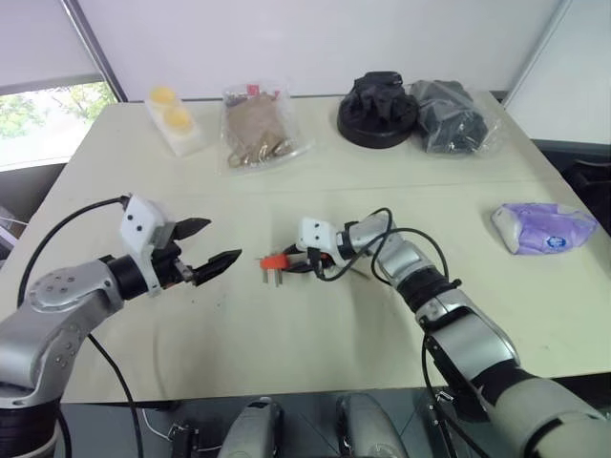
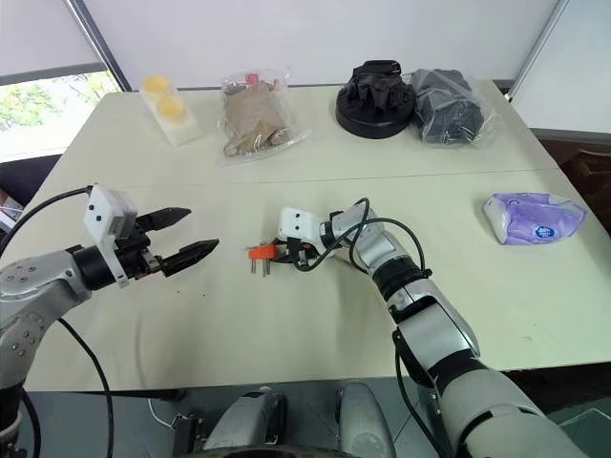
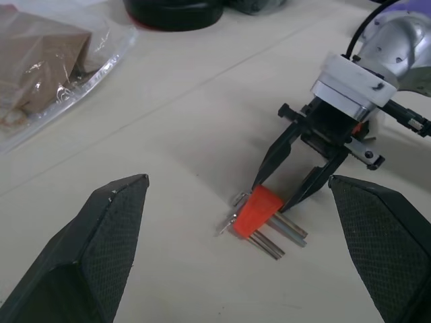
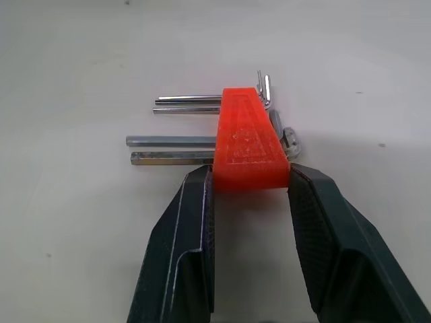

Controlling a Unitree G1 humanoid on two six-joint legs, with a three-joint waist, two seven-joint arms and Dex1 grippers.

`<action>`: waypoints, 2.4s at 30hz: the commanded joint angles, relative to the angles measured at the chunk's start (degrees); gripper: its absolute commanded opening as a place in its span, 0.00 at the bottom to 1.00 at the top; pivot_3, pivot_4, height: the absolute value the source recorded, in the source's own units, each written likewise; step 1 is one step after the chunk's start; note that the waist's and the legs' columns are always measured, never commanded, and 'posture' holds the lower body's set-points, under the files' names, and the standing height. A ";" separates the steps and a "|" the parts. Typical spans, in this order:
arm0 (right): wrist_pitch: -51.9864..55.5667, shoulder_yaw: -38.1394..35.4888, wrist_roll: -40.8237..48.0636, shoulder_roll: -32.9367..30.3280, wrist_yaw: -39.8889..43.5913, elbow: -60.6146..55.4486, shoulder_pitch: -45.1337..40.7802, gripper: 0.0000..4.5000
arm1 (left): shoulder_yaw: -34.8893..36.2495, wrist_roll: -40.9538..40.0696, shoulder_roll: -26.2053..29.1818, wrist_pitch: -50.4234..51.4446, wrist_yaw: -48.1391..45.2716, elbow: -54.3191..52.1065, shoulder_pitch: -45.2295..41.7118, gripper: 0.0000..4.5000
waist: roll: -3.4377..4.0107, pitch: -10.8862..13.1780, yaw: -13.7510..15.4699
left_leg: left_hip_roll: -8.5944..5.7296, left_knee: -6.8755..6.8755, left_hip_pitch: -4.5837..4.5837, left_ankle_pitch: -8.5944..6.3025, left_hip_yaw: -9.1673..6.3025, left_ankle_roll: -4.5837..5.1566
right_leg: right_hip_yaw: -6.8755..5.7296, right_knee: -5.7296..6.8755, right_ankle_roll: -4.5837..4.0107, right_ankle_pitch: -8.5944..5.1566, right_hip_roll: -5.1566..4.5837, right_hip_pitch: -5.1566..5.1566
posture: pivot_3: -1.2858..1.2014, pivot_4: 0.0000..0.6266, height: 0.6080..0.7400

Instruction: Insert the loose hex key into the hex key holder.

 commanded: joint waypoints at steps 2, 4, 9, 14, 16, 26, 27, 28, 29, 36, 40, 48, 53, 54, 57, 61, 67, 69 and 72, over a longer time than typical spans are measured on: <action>-9.91 -3.28 -4.55 -6.07 -9.90 -9.70 1.70 0.22 | 0.57 -3.65 -2.59 0.17 0.32 3.54 -6.61 1.00 | -0.01 0.02 0.80 | -0.03 0.04 -0.04 0.00 0.00 0.00 | -0.02 0.00 0.00 0.00 -0.02 -0.03 | 0.52 0.24 1.00; -14.43 -4.87 -5.87 -8.38 -14.46 -13.38 2.64 0.22 | -0.60 -3.93 -3.21 0.42 -0.60 6.77 -10.93 1.00 | -0.02 0.02 0.94 | -0.03 0.06 -0.06 0.00 0.02 0.00 | -0.05 -0.01 0.01 0.00 0.00 -0.05 | 0.52 0.24 1.00; -22.04 -10.38 -6.41 -10.66 -24.88 -20.60 3.74 0.22 | -3.37 -4.53 -4.86 0.48 -3.79 14.98 -20.98 1.00 | -0.02 0.02 0.61 | 0.00 0.01 -0.06 0.00 0.05 0.00 | -0.07 0.00 0.01 0.00 0.04 -0.07 | 0.52 0.24 1.00; -29.72 -12.45 -13.08 -14.59 -32.58 -27.63 3.43 0.22 | -7.08 -3.33 -5.79 -0.09 -9.15 22.80 -29.54 1.00 | -0.03 0.03 0.83 | 0.00 0.02 -0.06 0.01 0.05 0.00 | -0.07 0.01 0.01 0.00 0.06 -0.08 | 0.52 0.24 1.00; -32.39 -12.27 -15.84 -16.22 -34.21 -29.88 3.40 0.22 | -8.05 -3.20 -6.28 -0.09 -10.99 25.45 -32.55 1.00 | -0.03 0.03 0.88 | -0.01 0.02 -0.06 0.01 0.05 0.00 | -0.08 0.01 0.01 0.00 0.09 -0.08 | 0.52 0.24 1.00; -37.72 -10.59 -19.58 -18.28 -37.01 -32.89 3.46 0.22 | -10.42 -5.01 -9.58 3.43 -15.30 28.29 -39.28 1.00 | -0.05 0.04 0.53 | -0.01 0.04 -0.06 0.01 0.06 0.00 | -0.07 0.04 0.01 0.00 0.15 -0.08 | 0.52 0.24 1.00; -37.74 -10.40 -19.54 -18.16 -37.05 -32.82 3.26 0.22 | -10.36 -5.31 -9.69 3.92 -15.39 27.81 -39.14 1.00 | -0.05 0.04 0.42 | -0.01 0.04 -0.06 0.01 0.06 0.00 | -0.07 0.04 0.01 0.00 0.15 -0.08 | 0.52 0.24 1.00; -37.74 -10.25 -19.51 -18.10 -37.11 -32.78 3.12 0.22 | -10.29 -5.50 -9.78 4.33 -15.48 27.45 -39.04 1.00 | -0.05 0.04 0.19 | 0.00 0.04 -0.06 0.01 0.06 0.00 | -0.07 0.04 0.01 0.00 0.15 -0.08 | 0.52 0.24 1.00; -37.71 -10.09 -19.50 -18.05 -37.17 -32.72 2.99 0.22 | -10.23 -5.67 -9.79 4.68 -15.55 27.12 -38.92 1.00 | -0.05 0.04 -0.02 | 0.00 0.04 -0.06 0.01 0.05 0.00 | -0.07 0.04 0.01 0.00 0.15 -0.08 | 0.52 0.24 1.00; -38.06 -8.99 -19.18 -17.74 -37.33 -31.38 1.77 0.22 | -11.26 -5.52 -9.80 5.58 -15.74 24.05 -37.51 1.00 | -0.05 0.04 -0.43 | 0.00 0.03 -0.06 0.01 0.03 0.00 | -0.07 0.06 0.01 0.00 0.13 -0.08 | 0.52 0.24 1.00; -38.13 -8.74 -18.96 -17.58 -37.17 -30.95 1.41 0.22 | -12.07 -4.84 -9.76 5.40 -16.22 23.27 -36.78 1.00 | -0.05 0.04 -0.44 | 0.00 0.03 -0.06 0.02 0.03 0.00 | -0.07 0.06 0.01 0.00 0.14 -0.08 | 0.52 0.24 1.00; -38.03 -8.28 -18.20 -17.61 -36.64 -30.80 1.14 0.22 | -12.23 -4.56 -10.28 4.64 -15.78 23.81 -36.77 0.94 | -0.05 0.04 -0.43 | 0.00 0.04 -0.06 0.02 0.03 0.00 | -0.06 0.06 0.01 0.00 0.14 -0.08 | 0.52 0.24 1.00; -37.78 -8.23 -18.02 -17.81 -36.40 -31.14 1.30 0.22 | -12.13 -4.56 -10.81 4.50 -15.54 23.72 -36.76 0.49 | -0.05 0.04 -0.43 | 0.00 0.04 -0.06 0.02 0.03 -0.01 | -0.06 0.06 0.01 0.00 0.14 -0.08 | 0.52 0.24 1.00; -37.70 -8.25 -17.99 -17.84 -36.36 -31.23 1.32 0.22 | -12.21 -4.53 -10.88 4.47 -15.57 23.65 -36.68 0.36 | -0.05 0.04 -0.43 | 0.00 0.04 -0.06 0.02 0.03 -0.01 | -0.06 0.06 0.01 0.00 0.14 -0.08 | 0.52 0.24 1.00; -37.47 -8.26 -17.97 -17.93 -36.27 -31.39 1.29 0.22 | -12.37 -4.37 -11.11 4.41 -15.57 23.60 -36.52 0.01 | -0.05 0.04 -0.43 | -0.01 0.04 -0.06 0.02 0.03 -0.01 | -0.06 0.06 0.01 0.00 0.14 -0.08 | 0.52 0.24 1.00; -37.26 -8.18 -17.81 -17.98 -35.96 -31.50 1.30 0.22 | -12.42 -4.19 -11.32 4.42 -15.54 23.39 -36.29 0.01 | -0.05 0.04 -0.42 | 0.00 0.04 -0.06 0.02 0.03 0.00 | -0.06 0.06 0.01 0.00 0.13 -0.08 | 0.52 0.24 1.00; -37.06 -7.88 -17.63 -17.87 -35.46 -31.49 1.22 0.22 | -12.71 -3.51 -11.35 4.45 -15.36 22.90 -36.00 0.01 | -0.05 0.04 -0.43 | 0.00 0.04 -0.06 0.02 0.03 0.00 | -0.06 0.06 0.01 0.00 0.13 -0.08 | 0.52 0.24 1.00; -36.91 -7.76 -17.13 -17.91 -34.95 -31.47 1.33 0.22 | -12.67 -3.51 -11.48 4.49 -15.23 22.70 -36.03 0.01 | -0.05 0.04 -0.43 | 0.00 0.04 -0.06 0.02 0.03 0.00 | -0.06 0.06 0.01 0.00 0.13 -0.08 | 0.52 0.24 1.00; -37.05 -7.59 -16.25 -17.98 -34.19 -31.26 1.35 0.22 | -12.69 -3.44 -11.53 4.48 -15.17 22.50 -35.94 0.01 | -0.05 0.04 -0.42 | 0.00 0.04 -0.06 0.02 0.03 -0.01 | -0.06 0.06 0.01 0.00 0.13 -0.08 | 0.52 0.24 1.00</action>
